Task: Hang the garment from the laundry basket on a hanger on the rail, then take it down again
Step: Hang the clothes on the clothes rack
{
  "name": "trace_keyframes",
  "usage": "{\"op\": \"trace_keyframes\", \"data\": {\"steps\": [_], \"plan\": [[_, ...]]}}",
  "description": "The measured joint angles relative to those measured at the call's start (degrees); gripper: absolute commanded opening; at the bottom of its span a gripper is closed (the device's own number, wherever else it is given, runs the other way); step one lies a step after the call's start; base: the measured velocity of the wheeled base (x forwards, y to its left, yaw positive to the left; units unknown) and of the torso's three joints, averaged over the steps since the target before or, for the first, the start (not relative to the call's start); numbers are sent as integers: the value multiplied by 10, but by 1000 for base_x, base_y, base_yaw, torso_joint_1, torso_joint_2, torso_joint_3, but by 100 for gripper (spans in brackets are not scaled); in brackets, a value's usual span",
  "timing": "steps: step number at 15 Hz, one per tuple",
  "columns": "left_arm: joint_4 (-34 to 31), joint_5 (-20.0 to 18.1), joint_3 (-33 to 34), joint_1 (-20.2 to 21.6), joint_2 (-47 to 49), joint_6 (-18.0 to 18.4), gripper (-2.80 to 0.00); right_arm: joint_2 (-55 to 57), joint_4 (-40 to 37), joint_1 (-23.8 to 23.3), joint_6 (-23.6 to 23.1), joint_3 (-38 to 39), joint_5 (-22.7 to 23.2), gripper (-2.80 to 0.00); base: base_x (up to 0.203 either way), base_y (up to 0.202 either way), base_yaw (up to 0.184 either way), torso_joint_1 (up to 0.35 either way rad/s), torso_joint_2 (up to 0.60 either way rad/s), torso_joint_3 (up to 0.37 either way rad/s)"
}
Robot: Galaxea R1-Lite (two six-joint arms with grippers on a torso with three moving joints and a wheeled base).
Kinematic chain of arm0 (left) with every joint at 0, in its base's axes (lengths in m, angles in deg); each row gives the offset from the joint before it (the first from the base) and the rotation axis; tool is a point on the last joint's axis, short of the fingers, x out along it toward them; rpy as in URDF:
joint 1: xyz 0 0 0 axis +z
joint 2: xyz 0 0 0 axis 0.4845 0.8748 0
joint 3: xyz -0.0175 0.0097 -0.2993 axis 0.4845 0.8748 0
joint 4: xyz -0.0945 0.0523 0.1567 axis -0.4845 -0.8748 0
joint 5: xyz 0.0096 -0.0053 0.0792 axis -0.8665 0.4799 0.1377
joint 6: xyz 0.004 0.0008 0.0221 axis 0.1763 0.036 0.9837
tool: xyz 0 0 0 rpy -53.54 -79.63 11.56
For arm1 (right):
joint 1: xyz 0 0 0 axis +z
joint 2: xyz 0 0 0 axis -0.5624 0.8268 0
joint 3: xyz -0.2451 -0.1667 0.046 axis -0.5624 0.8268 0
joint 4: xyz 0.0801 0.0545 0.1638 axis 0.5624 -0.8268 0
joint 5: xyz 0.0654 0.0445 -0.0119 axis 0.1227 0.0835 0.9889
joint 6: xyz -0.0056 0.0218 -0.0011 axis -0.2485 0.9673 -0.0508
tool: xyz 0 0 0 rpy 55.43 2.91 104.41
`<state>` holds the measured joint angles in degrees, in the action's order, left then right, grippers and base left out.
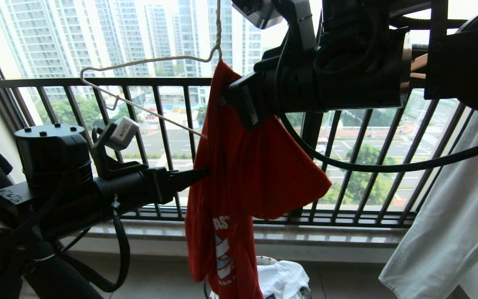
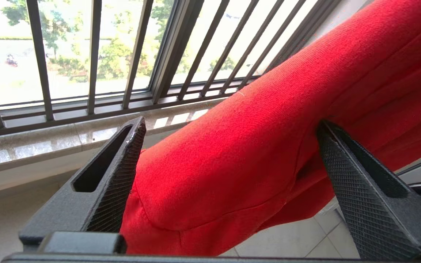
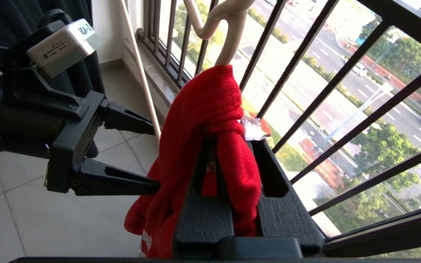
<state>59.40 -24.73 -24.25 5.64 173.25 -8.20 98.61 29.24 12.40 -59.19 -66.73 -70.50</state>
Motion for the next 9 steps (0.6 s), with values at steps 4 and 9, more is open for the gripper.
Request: {"op": "trace_keyframes", "data": {"steps": [4, 9], "plan": [[-1, -3, 8, -6, -17, 1, 0, 4, 13, 1, 0, 0, -8, -280, 0, 0, 0, 0, 0, 0], [0, 15, 9, -20, -14, 2, 0, 9, 17, 2, 1, 1, -13, -280, 0, 0, 0, 0, 0, 0]]}}
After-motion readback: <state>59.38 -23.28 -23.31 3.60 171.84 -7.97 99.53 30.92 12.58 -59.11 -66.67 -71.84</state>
